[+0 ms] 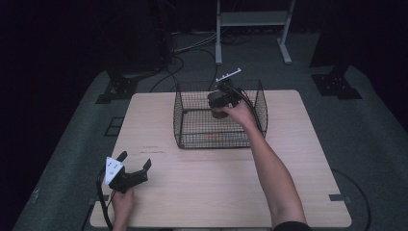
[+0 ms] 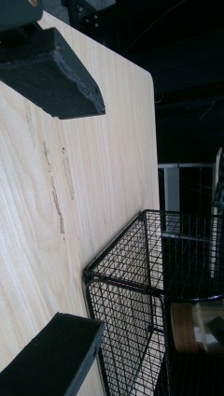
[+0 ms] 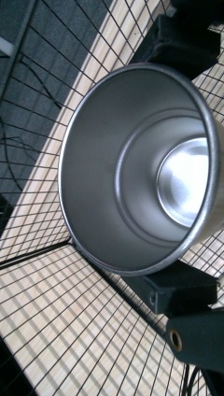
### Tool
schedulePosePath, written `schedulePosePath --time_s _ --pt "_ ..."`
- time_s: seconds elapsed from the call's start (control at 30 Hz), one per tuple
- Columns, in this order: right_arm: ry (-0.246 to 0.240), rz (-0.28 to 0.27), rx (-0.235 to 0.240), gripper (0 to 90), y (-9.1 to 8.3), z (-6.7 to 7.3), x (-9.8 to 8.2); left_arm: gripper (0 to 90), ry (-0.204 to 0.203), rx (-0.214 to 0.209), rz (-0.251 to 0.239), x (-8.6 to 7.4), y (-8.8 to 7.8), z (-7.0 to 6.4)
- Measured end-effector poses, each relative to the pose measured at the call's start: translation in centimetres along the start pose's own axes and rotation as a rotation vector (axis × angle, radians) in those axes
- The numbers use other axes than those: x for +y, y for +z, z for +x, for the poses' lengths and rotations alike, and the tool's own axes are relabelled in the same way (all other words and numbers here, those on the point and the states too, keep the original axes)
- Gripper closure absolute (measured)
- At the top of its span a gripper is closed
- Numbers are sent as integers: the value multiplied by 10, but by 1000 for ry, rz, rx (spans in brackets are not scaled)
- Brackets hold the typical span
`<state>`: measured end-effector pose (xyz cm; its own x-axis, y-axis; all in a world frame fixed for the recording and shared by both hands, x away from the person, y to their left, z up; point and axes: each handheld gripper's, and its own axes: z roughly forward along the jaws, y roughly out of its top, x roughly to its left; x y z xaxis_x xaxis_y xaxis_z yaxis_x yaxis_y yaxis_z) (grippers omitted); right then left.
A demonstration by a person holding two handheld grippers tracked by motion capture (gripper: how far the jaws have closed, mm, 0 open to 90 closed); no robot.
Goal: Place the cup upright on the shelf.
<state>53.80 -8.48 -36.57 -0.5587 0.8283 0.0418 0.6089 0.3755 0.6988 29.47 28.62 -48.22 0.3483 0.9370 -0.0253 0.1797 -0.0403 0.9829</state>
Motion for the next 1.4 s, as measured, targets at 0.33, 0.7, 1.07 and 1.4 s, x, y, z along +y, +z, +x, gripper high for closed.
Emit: schedulePosePath --time_s 0.33,0.7,1.07,1.4 --pt "1 53 -18 177 15 0 -3 0 0 0 0 0 0 0" --pt "-11 102 -25 177 27 2 -6 0 1 -1 0 0 0 0" --pt "-14 156 -31 175 35 0 -9 0 2 -1 -1 0 0 0" --pt "-25 184 -22 169 38 3 -10 0 9 -2 2 0 0 0"
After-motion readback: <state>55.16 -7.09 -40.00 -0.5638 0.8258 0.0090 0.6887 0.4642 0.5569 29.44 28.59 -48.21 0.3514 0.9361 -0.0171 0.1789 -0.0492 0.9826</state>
